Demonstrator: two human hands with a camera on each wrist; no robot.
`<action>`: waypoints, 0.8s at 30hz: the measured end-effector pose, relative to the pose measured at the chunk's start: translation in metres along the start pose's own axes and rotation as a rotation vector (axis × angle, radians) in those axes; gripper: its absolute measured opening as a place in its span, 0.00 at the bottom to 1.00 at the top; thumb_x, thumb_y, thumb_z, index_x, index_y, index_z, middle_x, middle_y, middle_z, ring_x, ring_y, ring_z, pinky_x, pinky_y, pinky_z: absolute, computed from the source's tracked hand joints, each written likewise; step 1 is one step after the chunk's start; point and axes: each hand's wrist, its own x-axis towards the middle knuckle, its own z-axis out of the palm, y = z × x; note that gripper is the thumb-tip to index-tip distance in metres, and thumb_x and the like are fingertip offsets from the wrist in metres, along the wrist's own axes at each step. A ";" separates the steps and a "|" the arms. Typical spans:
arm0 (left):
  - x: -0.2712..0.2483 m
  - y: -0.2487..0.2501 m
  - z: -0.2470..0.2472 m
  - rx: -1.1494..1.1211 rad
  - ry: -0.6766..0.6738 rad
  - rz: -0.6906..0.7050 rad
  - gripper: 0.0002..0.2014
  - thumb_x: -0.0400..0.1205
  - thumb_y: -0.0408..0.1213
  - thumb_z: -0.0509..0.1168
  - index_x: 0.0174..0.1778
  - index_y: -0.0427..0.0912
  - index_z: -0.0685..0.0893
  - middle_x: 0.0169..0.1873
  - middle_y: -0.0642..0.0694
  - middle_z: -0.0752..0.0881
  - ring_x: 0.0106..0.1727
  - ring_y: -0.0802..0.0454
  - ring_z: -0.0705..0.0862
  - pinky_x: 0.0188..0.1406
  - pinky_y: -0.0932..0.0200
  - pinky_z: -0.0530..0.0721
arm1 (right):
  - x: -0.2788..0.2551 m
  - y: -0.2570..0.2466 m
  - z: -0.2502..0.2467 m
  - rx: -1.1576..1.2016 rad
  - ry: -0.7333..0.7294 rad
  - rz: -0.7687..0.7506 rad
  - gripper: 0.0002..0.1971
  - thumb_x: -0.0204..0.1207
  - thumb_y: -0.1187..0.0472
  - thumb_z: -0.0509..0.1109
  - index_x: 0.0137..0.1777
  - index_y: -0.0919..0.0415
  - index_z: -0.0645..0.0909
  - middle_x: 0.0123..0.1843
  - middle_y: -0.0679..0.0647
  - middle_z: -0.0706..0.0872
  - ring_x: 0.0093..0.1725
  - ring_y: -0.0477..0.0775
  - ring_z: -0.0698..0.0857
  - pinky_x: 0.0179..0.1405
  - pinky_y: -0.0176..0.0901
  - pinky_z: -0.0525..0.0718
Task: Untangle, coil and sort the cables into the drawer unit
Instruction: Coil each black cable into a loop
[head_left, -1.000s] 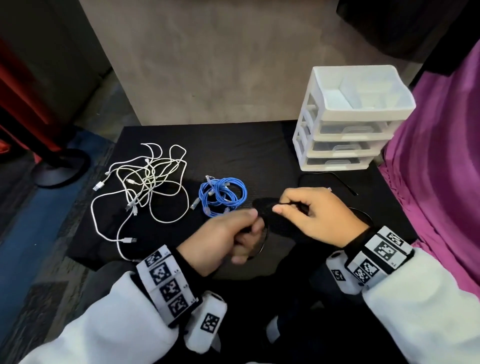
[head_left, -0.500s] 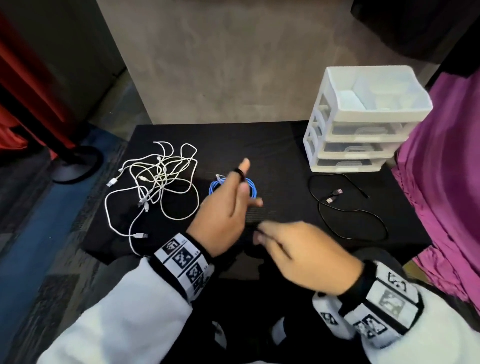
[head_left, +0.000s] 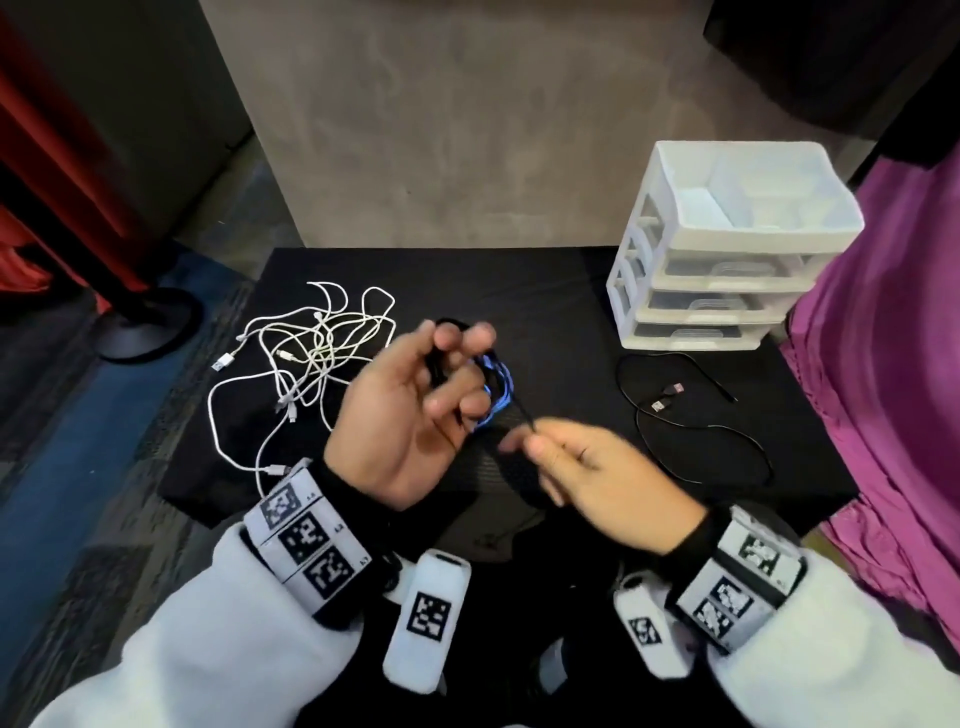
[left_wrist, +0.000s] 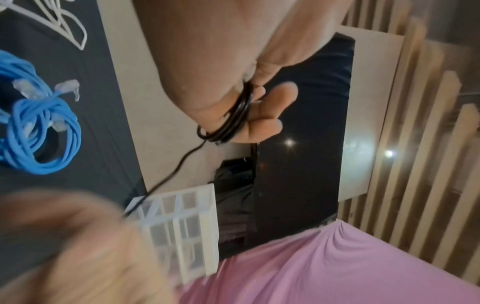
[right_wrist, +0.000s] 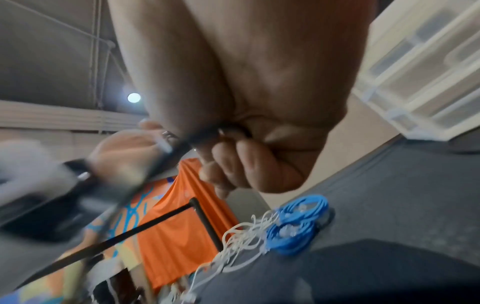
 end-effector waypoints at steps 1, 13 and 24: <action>0.002 0.003 -0.002 0.018 0.046 0.072 0.15 0.93 0.41 0.49 0.42 0.46 0.72 0.58 0.45 0.89 0.24 0.61 0.73 0.33 0.65 0.83 | -0.003 0.003 0.012 -0.043 -0.037 0.007 0.12 0.93 0.53 0.62 0.60 0.50 0.87 0.27 0.45 0.79 0.29 0.41 0.75 0.35 0.44 0.77; 0.003 -0.027 -0.057 1.612 -0.051 0.164 0.15 0.93 0.51 0.49 0.64 0.55 0.79 0.48 0.51 0.93 0.47 0.54 0.91 0.57 0.51 0.85 | 0.005 -0.052 -0.036 -0.274 0.068 -0.107 0.06 0.83 0.49 0.76 0.47 0.48 0.92 0.36 0.43 0.89 0.37 0.45 0.85 0.48 0.51 0.85; -0.006 -0.012 0.000 0.088 -0.142 -0.188 0.14 0.90 0.44 0.51 0.41 0.46 0.72 0.30 0.53 0.71 0.16 0.61 0.56 0.20 0.66 0.67 | 0.017 -0.032 -0.031 -0.101 0.194 -0.126 0.12 0.90 0.57 0.68 0.47 0.44 0.90 0.33 0.27 0.85 0.37 0.31 0.83 0.44 0.29 0.76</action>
